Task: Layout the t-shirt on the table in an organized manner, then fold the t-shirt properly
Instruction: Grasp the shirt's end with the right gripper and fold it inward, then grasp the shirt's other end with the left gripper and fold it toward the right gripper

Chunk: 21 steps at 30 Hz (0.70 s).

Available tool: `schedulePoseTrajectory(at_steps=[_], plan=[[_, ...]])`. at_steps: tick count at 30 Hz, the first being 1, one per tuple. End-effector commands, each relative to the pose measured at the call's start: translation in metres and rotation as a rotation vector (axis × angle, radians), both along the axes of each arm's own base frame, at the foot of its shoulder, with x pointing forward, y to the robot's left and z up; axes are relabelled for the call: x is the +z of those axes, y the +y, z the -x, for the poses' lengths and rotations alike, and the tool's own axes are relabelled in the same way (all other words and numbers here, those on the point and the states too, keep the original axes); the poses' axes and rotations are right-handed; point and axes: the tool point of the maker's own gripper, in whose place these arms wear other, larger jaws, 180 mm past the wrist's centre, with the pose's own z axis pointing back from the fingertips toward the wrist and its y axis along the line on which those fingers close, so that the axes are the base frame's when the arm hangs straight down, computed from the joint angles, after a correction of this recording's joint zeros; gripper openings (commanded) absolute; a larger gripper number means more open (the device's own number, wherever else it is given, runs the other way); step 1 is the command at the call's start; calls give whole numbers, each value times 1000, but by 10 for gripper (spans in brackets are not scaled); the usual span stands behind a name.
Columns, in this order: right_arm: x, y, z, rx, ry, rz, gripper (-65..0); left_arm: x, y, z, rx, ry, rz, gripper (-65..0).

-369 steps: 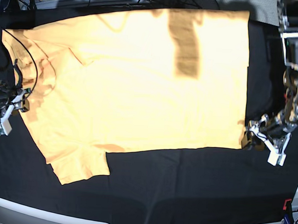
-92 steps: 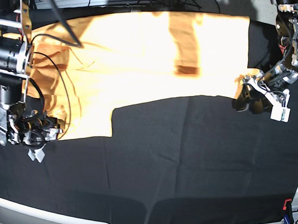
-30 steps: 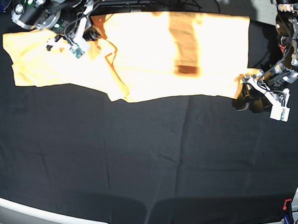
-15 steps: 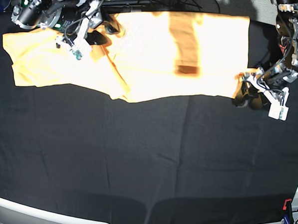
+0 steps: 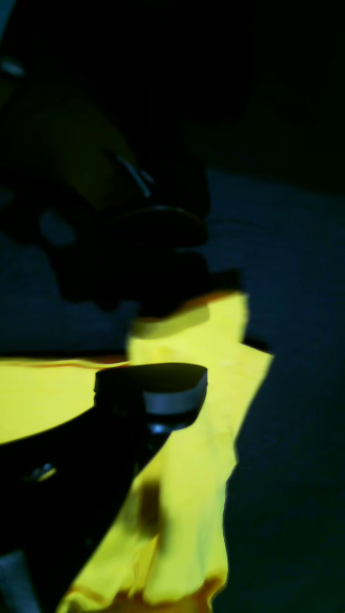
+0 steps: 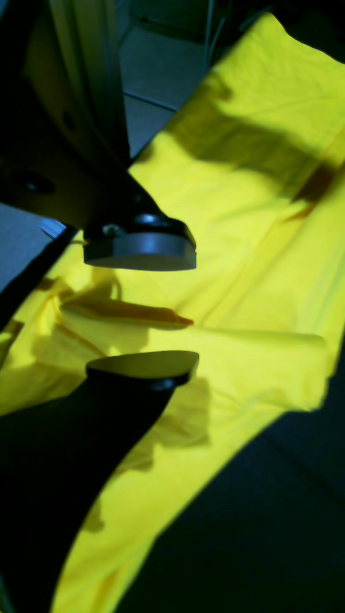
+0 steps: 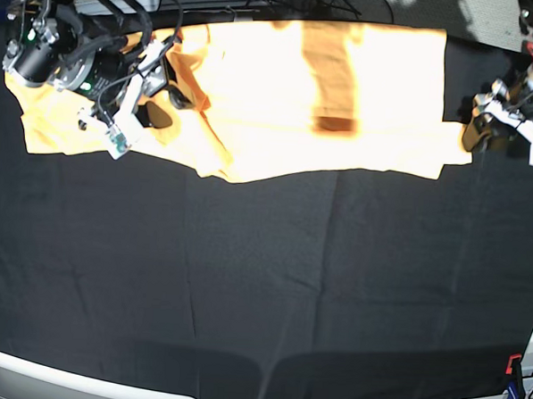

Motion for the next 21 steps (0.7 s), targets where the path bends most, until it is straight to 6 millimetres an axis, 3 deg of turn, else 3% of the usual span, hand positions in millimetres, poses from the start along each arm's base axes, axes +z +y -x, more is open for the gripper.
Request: schedulePoseTrajectory(at_steps=[1, 6, 9, 14, 21], plan=[[11, 4, -4, 15, -36, -22, -385, 13, 1, -3, -5, -43, 16, -295], [11, 4, -5, 15, -39, -21, -385, 4, -16, 19, -28, -11, 92, -295], [11, 4, -5, 15, -39, -21, -385, 0, -27, 23, -21, -10, 124, -296], [11, 3, -5, 15, -39, -20, -385, -5, -46, 18, -23, -24, 149, -296], [5, -1, 0, 22, -1, 17, -385, -26, -47, -1, 19, -6, 177, -296]])
